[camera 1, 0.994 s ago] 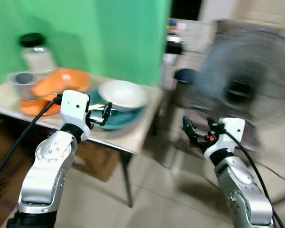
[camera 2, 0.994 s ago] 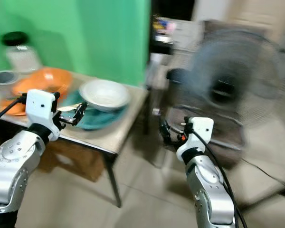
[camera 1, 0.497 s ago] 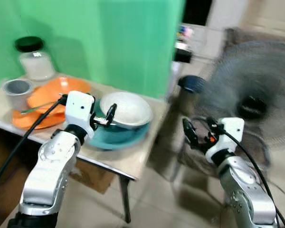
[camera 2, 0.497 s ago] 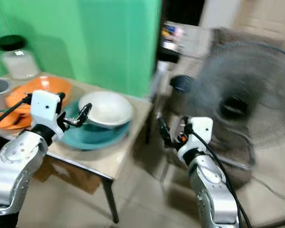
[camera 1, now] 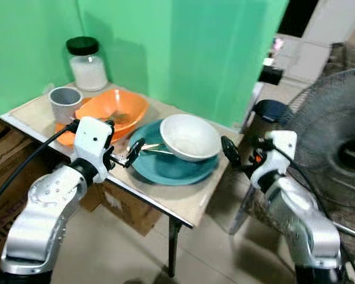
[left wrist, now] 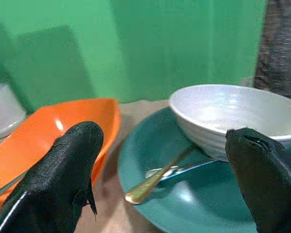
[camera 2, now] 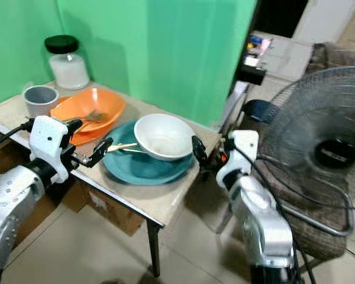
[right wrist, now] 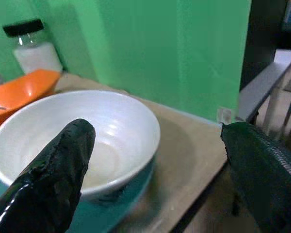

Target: Setting the table

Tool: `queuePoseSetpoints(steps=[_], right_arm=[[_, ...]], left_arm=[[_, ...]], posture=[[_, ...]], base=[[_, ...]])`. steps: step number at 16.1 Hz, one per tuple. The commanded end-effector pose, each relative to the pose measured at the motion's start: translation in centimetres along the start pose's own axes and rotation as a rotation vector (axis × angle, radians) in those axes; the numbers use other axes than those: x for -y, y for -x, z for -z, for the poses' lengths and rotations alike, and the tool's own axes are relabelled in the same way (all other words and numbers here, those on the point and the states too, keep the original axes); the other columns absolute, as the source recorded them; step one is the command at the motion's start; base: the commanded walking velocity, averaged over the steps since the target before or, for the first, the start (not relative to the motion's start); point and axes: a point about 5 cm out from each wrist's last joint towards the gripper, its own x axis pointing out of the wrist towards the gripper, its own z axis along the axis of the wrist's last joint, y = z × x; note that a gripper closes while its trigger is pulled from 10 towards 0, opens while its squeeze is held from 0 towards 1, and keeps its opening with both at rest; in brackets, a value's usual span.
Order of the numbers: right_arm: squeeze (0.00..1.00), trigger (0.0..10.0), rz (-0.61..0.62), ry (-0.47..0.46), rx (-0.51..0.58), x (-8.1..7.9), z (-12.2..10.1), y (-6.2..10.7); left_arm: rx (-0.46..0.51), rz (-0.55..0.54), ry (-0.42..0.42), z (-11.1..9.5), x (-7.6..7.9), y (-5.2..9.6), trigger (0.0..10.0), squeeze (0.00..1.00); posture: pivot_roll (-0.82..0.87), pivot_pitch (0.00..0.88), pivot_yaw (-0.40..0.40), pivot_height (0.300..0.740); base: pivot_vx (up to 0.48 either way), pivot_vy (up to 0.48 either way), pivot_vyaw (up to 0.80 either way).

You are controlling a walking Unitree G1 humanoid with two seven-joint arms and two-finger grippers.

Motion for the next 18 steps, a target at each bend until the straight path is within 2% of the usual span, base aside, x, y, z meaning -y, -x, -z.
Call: queuePoseSetpoints(steps=[1, 2, 4, 5, 7, 8, 9, 10, 11, 14, 15, 16, 18], right_arm=[[0.00, 10.0, -0.016, -0.051, -0.069, 0.1, 0.1, -0.8], [1.00, 10.0, 0.011, -0.100, -0.114, 0.6, 0.1, -1.5], [1.00, 10.0, 0.093, -0.144, -0.203, 1.6, 0.5, -2.5], [1.00, 10.0, 0.109, -0.208, -0.225, 1.8, 0.4, -2.9], [1.00, 10.0, 0.063, -0.327, -0.221, 0.9, -0.5, -3.8], [1.00, 10.0, 0.044, -0.351, -0.233, 0.3, -0.7, -4.2], [1.00, 10.0, 0.047, -0.341, -0.251, 0.1, -0.7, -4.5], [0.00, 10.0, 0.058, -0.347, -0.296, -0.2, -0.6, -5.2], [0.00, 10.0, 0.051, -0.378, -0.326, -0.5, -0.5, -5.5], [0.00, 10.0, -0.016, -0.449, -0.395, -1.7, -0.4, -5.7], [0.00, 9.3, -0.025, -0.469, -0.409, -1.9, -0.3, -5.7], [0.00, 3.8, -0.044, -0.510, -0.416, -2.2, -0.3, -5.8], [0.00, 0.0, -0.072, -0.551, -0.431, -2.7, -0.3, -5.8]], left_arm=[[0.005, 0.076, -0.004, -0.4, 0.3, 0.0, 10.0, 0.62], [0.006, 0.143, -0.004, -0.5, 0.5, 0.1, 10.0, 1.00], [-0.007, 0.215, -0.008, -0.5, 0.7, 0.5, 10.0, 1.00], [-0.016, 0.251, -0.008, -0.5, 0.9, 0.9, 10.0, 1.00], [-0.054, 0.332, 0.007, -0.2, 1.2, 2.0, 10.0, 1.00], [-0.082, 0.362, -0.007, 0.1, 1.2, 2.5, 10.0, 1.00], [-0.096, 0.372, -0.017, 0.3, 1.2, 2.8, 10.0, 0.96], [-0.120, 0.375, -0.037, 0.7, 0.9, 3.1, 10.0, 0.45], [-0.125, 0.372, -0.035, 0.7, 0.7, 3.0, 10.0, 0.36], [-0.136, 0.363, -0.042, 0.7, 0.2, 3.0, 10.0, 0.22], [-0.139, 0.363, -0.045, 0.7, 0.2, 3.0, 10.0, 0.22], [-0.139, 0.363, -0.047, 0.8, 0.1, 3.1, 10.0, 0.22], [-0.141, 0.362, -0.054, 1.0, 0.3, 3.3, 10.0, 0.22]], posture=[[0.01, 0.000, -0.044, 0.740], [0.01, 0.000, -0.046, 0.740], [0.02, 0.000, -0.054, 0.740], [0.02, 0.000, -0.059, 0.740], [0.03, 0.000, -0.065, 0.740], [0.03, 0.000, -0.067, 0.740], [0.03, 0.000, -0.068, 0.740], [0.03, 0.000, -0.072, 0.740], [0.03, 0.000, -0.074, 0.740], [0.03, 0.000, -0.076, 0.740], [0.03, 0.000, -0.076, 0.740], [0.03, 0.000, -0.076, 0.740], [0.03, 0.000, -0.077, 0.740]], base=[[0.000, 0.000, 0.00], [0.000, 0.000, 0.00], [0.000, 0.000, 0.00], [0.000, 0.000, 0.00], [0.000, 0.000, 0.00], [0.000, 0.000, 0.00], [0.000, 0.000, 0.00], [0.000, 0.000, 0.00], [0.000, 0.000, 0.00], [0.000, 0.000, 0.00], [0.000, 0.000, 0.00], [0.000, 0.000, 0.00], [0.000, 0.000, 0.00]])
